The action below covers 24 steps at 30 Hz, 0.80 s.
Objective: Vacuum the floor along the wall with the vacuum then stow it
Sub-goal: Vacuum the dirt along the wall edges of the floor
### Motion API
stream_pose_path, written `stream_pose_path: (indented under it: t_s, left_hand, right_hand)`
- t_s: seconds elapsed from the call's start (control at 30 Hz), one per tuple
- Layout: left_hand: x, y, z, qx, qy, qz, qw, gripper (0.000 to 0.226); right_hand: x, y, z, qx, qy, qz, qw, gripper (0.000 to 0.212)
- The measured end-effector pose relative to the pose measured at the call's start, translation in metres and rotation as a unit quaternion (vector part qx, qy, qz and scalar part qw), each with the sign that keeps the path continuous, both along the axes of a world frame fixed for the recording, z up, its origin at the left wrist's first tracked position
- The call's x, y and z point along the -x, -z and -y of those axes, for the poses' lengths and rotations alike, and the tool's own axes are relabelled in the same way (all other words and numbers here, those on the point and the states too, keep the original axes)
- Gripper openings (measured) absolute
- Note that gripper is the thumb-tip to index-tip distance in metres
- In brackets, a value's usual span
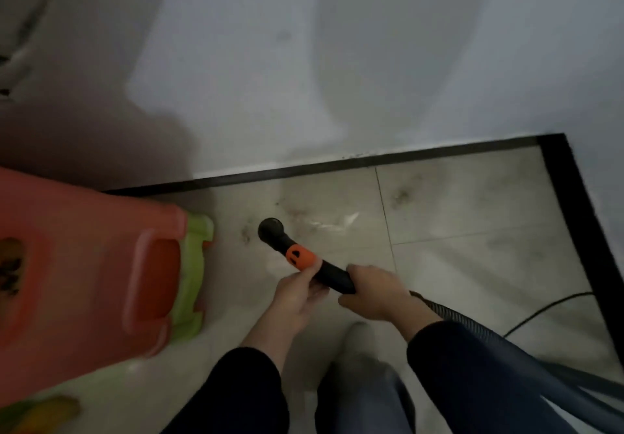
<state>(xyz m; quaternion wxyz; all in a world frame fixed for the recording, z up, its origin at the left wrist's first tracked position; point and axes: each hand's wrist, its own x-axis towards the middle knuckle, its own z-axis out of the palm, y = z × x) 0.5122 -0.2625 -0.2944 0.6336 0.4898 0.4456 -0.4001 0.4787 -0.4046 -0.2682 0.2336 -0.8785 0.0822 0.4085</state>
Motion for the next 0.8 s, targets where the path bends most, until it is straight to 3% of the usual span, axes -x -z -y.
stream_pose_path:
  t_s: [0.3,0.43,0.53,0.63,0.8]
  left_hand:
    - [-0.014,0.118,-0.017,0.019,0.060,0.033,0.997,0.039]
    - [-0.032,0.167,-0.009,0.042,0.044,0.071,0.996,0.041]
    - [-0.043,0.197,-0.008,0.070,0.026,0.099,0.992,0.030]
    - [-0.043,0.216,-0.013,0.081,0.006,0.132,0.988,0.017]
    - [-0.043,0.224,-0.048,0.071,-0.047,0.145,0.986,0.018]
  right_hand:
    - [-0.002,0.121,-0.020,0.025,0.040,0.007,0.999,0.022]
    - [-0.023,0.163,-0.011,0.045,0.033,0.031,0.998,0.019]
    - [-0.035,0.190,-0.010,0.050,0.039,0.053,0.997,0.017]
    - [-0.041,0.205,-0.017,0.055,0.023,0.078,0.995,0.016]
    - [-0.034,0.206,-0.037,0.077,-0.007,0.101,0.992,0.021]
